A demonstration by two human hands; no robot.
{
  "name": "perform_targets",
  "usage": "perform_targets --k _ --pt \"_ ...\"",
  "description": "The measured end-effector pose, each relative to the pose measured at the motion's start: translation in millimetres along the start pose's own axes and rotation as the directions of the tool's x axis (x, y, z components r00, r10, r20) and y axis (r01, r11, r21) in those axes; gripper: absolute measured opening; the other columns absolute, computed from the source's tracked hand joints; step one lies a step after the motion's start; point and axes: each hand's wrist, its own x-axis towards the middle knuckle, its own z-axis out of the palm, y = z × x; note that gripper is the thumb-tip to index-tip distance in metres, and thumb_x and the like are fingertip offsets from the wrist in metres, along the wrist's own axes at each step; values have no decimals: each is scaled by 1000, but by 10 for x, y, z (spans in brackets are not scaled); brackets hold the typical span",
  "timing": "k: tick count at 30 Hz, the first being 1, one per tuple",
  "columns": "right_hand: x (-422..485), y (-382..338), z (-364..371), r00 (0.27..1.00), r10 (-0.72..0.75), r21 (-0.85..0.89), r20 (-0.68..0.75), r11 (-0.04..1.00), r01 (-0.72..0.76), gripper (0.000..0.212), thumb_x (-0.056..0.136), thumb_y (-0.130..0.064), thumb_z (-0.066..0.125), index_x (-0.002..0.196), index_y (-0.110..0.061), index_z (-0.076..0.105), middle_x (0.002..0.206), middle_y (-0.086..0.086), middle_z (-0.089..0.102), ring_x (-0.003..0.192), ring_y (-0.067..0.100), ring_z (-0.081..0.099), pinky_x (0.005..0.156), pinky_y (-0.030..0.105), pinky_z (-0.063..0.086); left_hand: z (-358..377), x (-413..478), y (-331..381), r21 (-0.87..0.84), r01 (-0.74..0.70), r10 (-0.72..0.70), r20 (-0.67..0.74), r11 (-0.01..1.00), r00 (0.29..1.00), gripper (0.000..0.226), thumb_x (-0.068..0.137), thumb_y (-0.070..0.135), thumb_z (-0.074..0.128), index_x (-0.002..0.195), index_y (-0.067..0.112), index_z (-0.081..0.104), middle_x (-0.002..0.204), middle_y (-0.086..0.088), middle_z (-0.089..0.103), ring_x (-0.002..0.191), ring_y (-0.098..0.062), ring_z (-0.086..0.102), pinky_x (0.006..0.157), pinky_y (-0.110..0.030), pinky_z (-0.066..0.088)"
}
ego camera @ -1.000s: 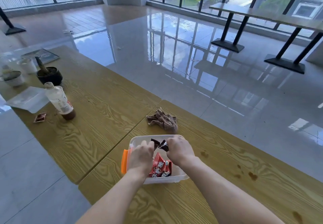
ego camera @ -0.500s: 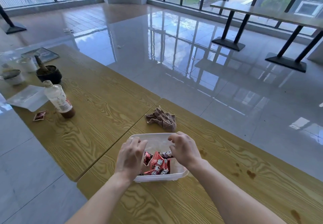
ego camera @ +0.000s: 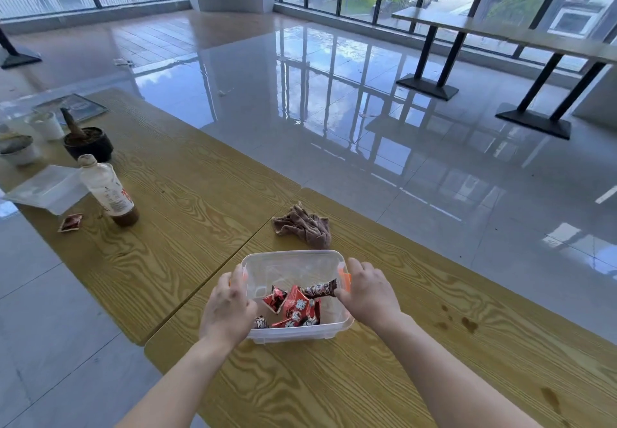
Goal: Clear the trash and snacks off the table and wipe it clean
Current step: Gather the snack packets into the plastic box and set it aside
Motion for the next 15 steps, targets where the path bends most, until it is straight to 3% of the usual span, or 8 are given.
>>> perform_targets --k 4,8,15 --pt "5 -27 89 997 35 11 71 999 -36 44 93 -34 58 131 -18 42 123 10 54 110 30 53 93 38 45 -12 3 -29 -9 15 -15 17 1000 1000 69 81 9 55 146 13 31 131 -16 50 104 -32 57 80 -38 47" --pt "19 -32 132 1000 30 58 9 998 -30 31 98 -24 46 127 -16 46 116 11 57 102 28 57 87 35 46 -37 9 -46 -43 13 -12 26 999 1000 63 82 10 58 140 18 37 126 -12 53 97 -31 59 73 -37 46" --pt "0 61 103 997 46 62 -68 997 -42 27 95 -19 47 121 -14 52 109 10 61 95 27 57 80 32 42 -83 40 66 -50 -60 60 -7 997 998 59 84 10 59 139 17 40 127 -10 56 101 -29 59 73 -36 46"
